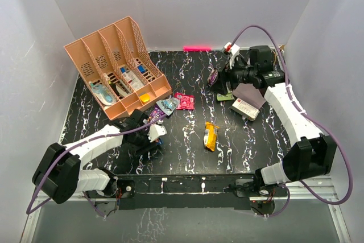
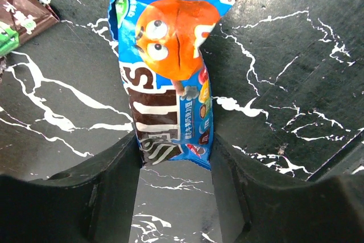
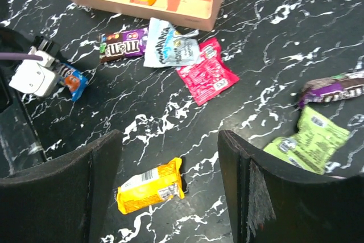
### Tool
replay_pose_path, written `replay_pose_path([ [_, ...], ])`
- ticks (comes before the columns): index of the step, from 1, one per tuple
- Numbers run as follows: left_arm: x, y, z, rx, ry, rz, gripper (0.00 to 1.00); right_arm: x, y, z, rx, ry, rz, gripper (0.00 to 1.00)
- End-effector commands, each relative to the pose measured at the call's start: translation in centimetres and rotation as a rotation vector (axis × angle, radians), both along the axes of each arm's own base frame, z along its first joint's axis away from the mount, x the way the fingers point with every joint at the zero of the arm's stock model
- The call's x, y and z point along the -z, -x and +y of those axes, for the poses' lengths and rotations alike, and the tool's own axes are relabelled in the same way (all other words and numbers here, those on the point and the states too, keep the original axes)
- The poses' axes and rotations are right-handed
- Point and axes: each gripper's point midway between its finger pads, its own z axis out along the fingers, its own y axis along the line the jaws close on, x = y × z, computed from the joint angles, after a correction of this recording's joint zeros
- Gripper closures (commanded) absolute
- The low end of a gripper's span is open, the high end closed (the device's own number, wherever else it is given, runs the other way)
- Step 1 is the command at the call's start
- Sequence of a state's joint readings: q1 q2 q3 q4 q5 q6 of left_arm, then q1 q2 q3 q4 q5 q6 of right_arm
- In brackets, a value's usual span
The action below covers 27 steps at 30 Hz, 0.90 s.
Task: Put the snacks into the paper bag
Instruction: Pick up the snack from the center of the board.
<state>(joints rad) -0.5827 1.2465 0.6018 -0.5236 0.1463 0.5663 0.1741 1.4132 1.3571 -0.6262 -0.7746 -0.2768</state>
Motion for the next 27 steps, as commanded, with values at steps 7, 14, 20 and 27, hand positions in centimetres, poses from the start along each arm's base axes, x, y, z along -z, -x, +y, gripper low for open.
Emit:
replay_pose_path([
  [7,-1.0,-0.6,-2.5,0.116,0.139,-0.071,0.62,1.5,3.2,3.9,-0.133,-0.212,0.008,0.29],
  [14,-1.8,-0.7,-3.4,0.152,0.182,-0.079,0.67,4.8,5.0,5.5,-0.182,-0.222,0.071,0.29],
  [20,-3.2,-1.9,-4.3,0.177,0.208,-0.118,0.67,7.7,6.8,8.8,-0.246,-0.257,0.189,0.29],
  [27,-6.6,-4.8,-6.2,0.179,0.235,-0.176,0.69,10.6,7.5,12.7,-0.269,-0.264,0.361,0.32],
])
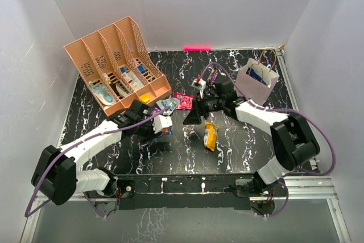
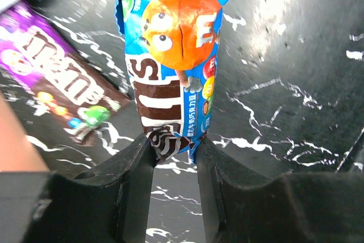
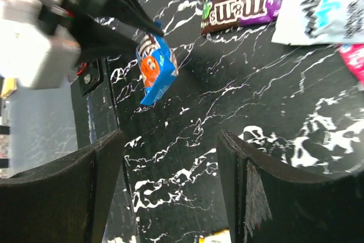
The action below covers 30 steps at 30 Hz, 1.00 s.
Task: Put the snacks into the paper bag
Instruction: Pick up the snack from the center of the board, then place the snack in the paper bag.
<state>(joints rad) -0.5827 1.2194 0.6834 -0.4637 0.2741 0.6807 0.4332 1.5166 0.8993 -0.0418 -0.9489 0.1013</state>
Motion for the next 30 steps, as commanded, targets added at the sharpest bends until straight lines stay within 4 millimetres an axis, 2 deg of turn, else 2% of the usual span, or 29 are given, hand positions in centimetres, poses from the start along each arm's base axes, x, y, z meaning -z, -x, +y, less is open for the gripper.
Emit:
replay_pose_path([
  [1,-3.7,-2.4,-2.4,0.019,0.078,-0.066,0.69,-0.7,-0.3,2.7,-0.021,-0.065,0.039,0.32],
  [4,-4.8,-3.4,-3.2,-0.004,0.104,-0.077,0.69,-1.3,0.2,3.6,-0.049,-0.1,0.054,0.32],
  [8,-5.6,-3.9,-4.0,-0.013,0.131,-0.072,0.69,-1.8,0.5,3.7,-0.066,-0.108,0.056,0.3],
  [16,-6.4,-4.1,-4.8,-0.036,0.173,-0.063,0.7,-2.3,-0.6,4.2,-0.039,-0.1,0.041,0.28],
  [22,-6.6,-3.8,-4.9,-0.033,0.191,-0.059,0.7,-2.7,-0.7,5.4,-0.042,-0.09,0.008,0.32],
  [30,-7.4,-3.9,-5.2,-0.029,0.212,-0.068,0.7,-2.2,-1.6,6.1,-0.024,-0.063,0.014,0.45],
])
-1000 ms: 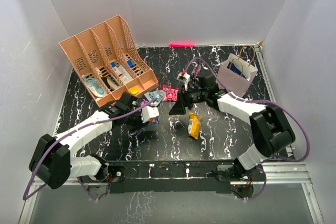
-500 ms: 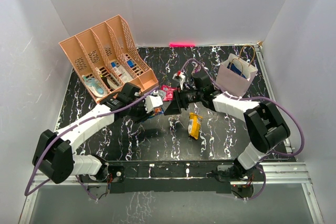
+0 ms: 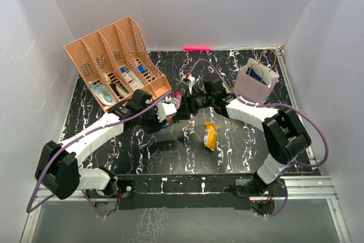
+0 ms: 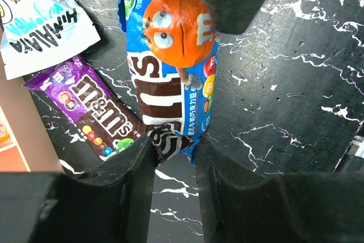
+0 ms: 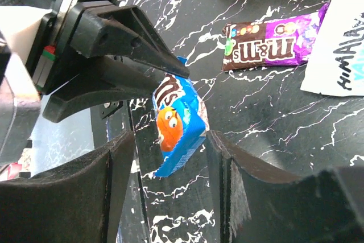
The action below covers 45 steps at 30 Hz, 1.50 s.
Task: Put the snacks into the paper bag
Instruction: Place the snack in the paper bag.
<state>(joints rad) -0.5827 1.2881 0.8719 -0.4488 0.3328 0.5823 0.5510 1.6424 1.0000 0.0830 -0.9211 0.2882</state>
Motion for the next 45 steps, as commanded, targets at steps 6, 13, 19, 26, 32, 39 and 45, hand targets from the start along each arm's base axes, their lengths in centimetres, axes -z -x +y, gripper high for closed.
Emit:
replay_pose_path([
  [6,-2.6,-0.2,-1.2,0.024,0.076,-0.043,0.7,-0.6,-1.6,0.7,0.018,-0.005,-0.061,0.49],
  [13,-3.0,-0.2,-1.2,0.026,0.083,-0.05,0.7,-0.3,-1.3,0.7,0.012,-0.014,-0.048,0.52],
  [19,-3.0,-0.2,-1.4,0.025,0.093,-0.048,0.7,-0.6,-1.0,0.9,0.002,-0.033,-0.039,0.62],
  [26,-2.9,-0.2,-1.4,0.023,0.103,-0.041,0.69,-0.8,-1.2,1.0,0.006,-0.036,-0.043,0.75],
  [32,-3.0,-0.1,-1.2,0.016,0.115,-0.037,0.55,-1.9,-1.8,0.6,0.032,-0.016,-0.118,0.9],
  [39,-4.2,-0.6,-0.2,-0.031,0.142,-0.055,0.32,-3.7,-3.2,-1.5,0.065,0.047,-0.297,0.92],
  [45,-6.1,-1.8,1.3,-0.114,0.149,-0.099,0.2,-6.0,-4.5,-5.4,0.108,0.073,-0.418,0.92],
])
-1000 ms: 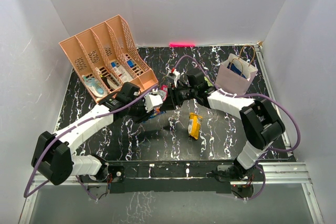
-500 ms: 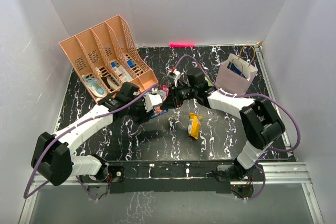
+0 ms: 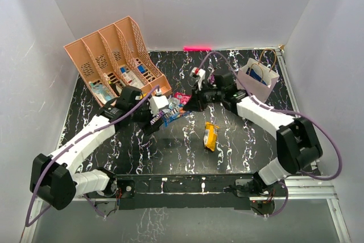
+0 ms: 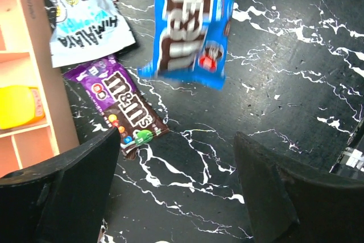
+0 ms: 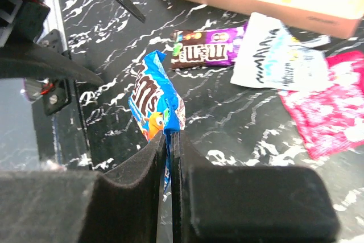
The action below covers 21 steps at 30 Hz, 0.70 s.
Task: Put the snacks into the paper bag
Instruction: Place the snack in the paper bag.
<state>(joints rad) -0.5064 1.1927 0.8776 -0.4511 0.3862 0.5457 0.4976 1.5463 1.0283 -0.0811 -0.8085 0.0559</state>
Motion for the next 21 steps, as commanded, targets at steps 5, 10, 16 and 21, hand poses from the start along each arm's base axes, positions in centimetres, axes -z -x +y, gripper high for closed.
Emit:
replay_pose_path([
  [5,-5.0,-2.6,2.4,-0.16,0.084,-0.095,0.14,-8.7,-2.9,-6.5,0.095,0.03,-0.342,0.92],
  [10,-5.6,-4.0,4.3,-0.267,0.067,-0.132,0.02,-14.4,-4.1,-11.7,0.257,0.144,-0.508,0.92],
  [16,-5.5,-4.6,4.9,-0.295,0.047,-0.139,0.02,-21.6,-5.3,-18.9,0.553,0.275,-0.668,0.92],
  [21,-5.1,-4.9,5.0,-0.29,0.029,-0.142,0.02,-26.3,-5.0,-23.4,0.74,0.352,-0.749,0.92],
])
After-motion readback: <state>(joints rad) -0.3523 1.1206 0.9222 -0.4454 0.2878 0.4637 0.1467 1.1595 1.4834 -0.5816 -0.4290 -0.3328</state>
